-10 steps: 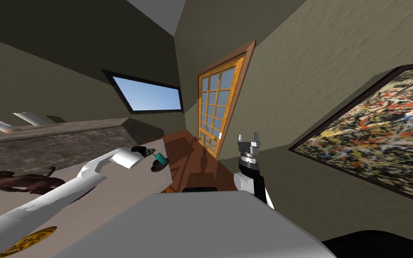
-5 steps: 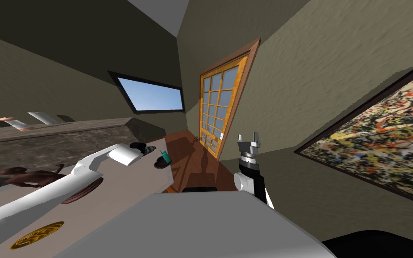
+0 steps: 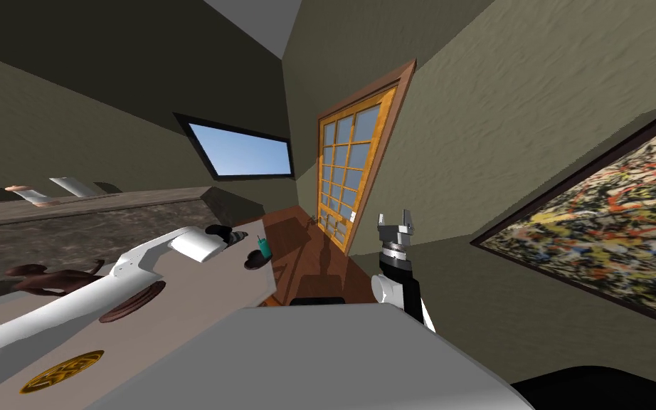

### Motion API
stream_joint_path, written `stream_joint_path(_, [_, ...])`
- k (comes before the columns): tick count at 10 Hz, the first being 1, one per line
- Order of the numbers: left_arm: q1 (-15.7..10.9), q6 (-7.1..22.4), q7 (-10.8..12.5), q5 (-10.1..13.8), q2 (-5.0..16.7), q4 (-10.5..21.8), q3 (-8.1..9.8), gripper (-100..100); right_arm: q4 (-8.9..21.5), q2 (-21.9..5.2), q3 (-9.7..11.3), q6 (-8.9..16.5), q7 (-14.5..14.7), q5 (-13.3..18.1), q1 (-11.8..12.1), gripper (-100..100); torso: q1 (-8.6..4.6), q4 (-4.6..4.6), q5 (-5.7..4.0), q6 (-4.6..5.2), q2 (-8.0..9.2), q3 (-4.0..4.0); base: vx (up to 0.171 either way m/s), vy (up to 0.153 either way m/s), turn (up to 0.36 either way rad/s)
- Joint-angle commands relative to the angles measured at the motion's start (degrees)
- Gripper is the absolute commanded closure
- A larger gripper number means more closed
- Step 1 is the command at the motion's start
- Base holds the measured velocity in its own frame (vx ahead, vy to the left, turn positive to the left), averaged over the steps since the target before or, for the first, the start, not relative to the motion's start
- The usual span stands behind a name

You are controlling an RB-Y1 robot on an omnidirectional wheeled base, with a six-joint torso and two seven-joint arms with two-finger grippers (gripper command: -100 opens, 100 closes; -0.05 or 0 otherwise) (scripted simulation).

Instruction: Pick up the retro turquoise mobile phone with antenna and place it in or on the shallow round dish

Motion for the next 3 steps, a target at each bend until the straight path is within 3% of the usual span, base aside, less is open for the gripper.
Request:
stream_joint_path(1, [0.00,0.00,0.00,0.00,0.00,0.00,0.00,0,0.00,0.00,0.00,0.00,0.00,0.00,0.00,0,0.00,0.00,0.00,0.00,0.00,0.00,0.000,0.000,0.000])
stream_joint_path(3, [0.00,0.00,0.00,0.00,0.00,0.00,0.00,0,0.00,0.00,0.00,0.00,0.00,0.00,0.00,0,0.00,0.00,0.00,0.00,0.00,0.00,0.000,0.000,0.000])
